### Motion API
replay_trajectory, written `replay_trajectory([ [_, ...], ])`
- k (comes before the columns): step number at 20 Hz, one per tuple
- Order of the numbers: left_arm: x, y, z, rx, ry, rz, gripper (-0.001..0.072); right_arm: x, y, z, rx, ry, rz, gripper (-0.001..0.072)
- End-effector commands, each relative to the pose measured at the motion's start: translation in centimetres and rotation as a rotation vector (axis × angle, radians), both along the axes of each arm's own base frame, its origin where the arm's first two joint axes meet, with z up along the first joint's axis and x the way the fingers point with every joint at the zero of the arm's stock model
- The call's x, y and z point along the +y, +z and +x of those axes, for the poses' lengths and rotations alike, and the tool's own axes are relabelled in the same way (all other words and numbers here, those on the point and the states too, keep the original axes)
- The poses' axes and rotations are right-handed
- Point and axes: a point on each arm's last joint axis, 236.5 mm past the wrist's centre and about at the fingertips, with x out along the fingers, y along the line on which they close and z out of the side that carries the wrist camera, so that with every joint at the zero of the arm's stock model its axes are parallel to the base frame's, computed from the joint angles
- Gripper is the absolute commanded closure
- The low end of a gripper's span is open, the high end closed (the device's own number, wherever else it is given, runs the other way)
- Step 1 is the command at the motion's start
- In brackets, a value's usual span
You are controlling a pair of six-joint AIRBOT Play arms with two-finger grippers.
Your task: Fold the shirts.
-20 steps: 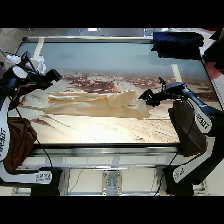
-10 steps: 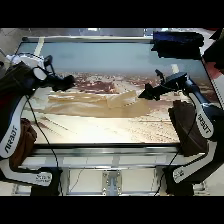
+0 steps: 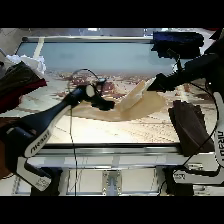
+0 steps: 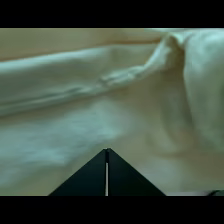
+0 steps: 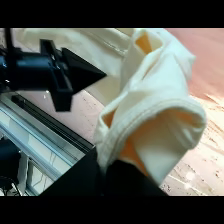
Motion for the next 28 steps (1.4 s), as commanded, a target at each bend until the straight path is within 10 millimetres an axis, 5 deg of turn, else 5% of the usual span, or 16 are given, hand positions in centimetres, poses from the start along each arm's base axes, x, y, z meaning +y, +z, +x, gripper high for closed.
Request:
replay_trajectory([
  [1, -6.3, -1.1, -4.3, -0.062, -0.154, -0.017, 0.0693, -0.1, 1.6, -1.3, -0.016, 0.001, -0.017, 0.0696],
  [4, -5.0, 0.3, -2.4, -0.169, -0.201, 0.026, 0.0693, 0.9, 2.5, -1.3, -0.014, 0.001, 0.04, 0.0696],
  [9, 10.4, 8.8, 6.1, -0.347, -0.027, 0.224, 0.0692, 4.4, 4.5, 0.6, -0.102, -0.03, 0.089, 0.0697],
  [13, 22.6, 17.5, 8.5, -0.456, 0.25, 0.229, 0.0692, 12.4, 6.1, 2.7, -0.266, -0.025, 0.149, 0.0697],
  [16, 28.9, 21.9, 7.8, -0.52, 0.395, 0.241, 0.0693, 20.1, 5.6, 2.9, -0.327, -0.016, 0.211, 0.0696],
  [19, 32.2, 23.7, 6.9, -0.538, 0.472, 0.256, 0.0693, 26.7, 5.4, 3.9, -0.42, -0.088, 0.287, 0.0694],
  [20, 32.8, 23.7, 6.5, -0.527, 0.484, 0.262, 0.0693, 28.1, 5.5, 4.2, -0.445, -0.124, 0.313, 0.0611],
  [22, 33.3, 23.1, 5.9, -0.493, 0.489, 0.273, 0.0693, 29.9, 6.1, 4.1, -0.464, -0.17, 0.36, 0.0067],
  [25, 33.3, 23.0, 5.9, -0.487, 0.488, 0.273, 0.0693, 29.6, 6.3, 4.0, -0.468, -0.14, 0.337, 0.0054],
  [28, 33.4, 22.9, 5.9, -0.486, 0.488, 0.274, 0.0693, 25.5, 5.2, 5.6, -0.436, -0.124, 0.25, 0.0055],
])
